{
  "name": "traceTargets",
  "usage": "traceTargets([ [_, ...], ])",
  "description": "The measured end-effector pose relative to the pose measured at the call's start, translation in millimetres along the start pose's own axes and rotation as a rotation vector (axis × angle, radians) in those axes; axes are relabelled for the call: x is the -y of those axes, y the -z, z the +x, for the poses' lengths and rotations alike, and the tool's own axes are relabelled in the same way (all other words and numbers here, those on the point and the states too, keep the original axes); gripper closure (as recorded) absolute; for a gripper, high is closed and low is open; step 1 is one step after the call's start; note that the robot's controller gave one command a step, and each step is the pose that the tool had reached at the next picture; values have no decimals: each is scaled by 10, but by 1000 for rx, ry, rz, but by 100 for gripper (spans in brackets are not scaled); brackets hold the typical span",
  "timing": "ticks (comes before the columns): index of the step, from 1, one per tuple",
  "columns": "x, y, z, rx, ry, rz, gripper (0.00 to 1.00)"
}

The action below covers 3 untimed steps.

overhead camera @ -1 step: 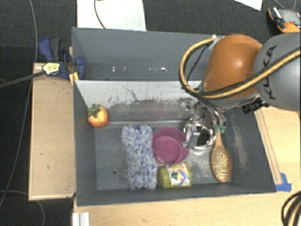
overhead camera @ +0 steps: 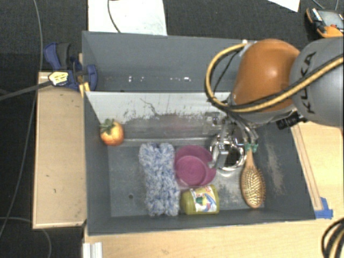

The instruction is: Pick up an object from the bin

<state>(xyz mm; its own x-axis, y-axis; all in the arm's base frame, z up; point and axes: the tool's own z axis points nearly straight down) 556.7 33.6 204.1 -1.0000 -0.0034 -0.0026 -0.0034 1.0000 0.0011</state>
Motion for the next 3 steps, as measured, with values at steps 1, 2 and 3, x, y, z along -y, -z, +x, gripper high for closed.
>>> traceTargets([
  [1, 25, -166, -4, 6, -10, -1, 0],
  [2, 16, -270, -36, 0, -5, 0, 0],
  [3, 77, -349, 131, 3, 149, -1, 0],
])
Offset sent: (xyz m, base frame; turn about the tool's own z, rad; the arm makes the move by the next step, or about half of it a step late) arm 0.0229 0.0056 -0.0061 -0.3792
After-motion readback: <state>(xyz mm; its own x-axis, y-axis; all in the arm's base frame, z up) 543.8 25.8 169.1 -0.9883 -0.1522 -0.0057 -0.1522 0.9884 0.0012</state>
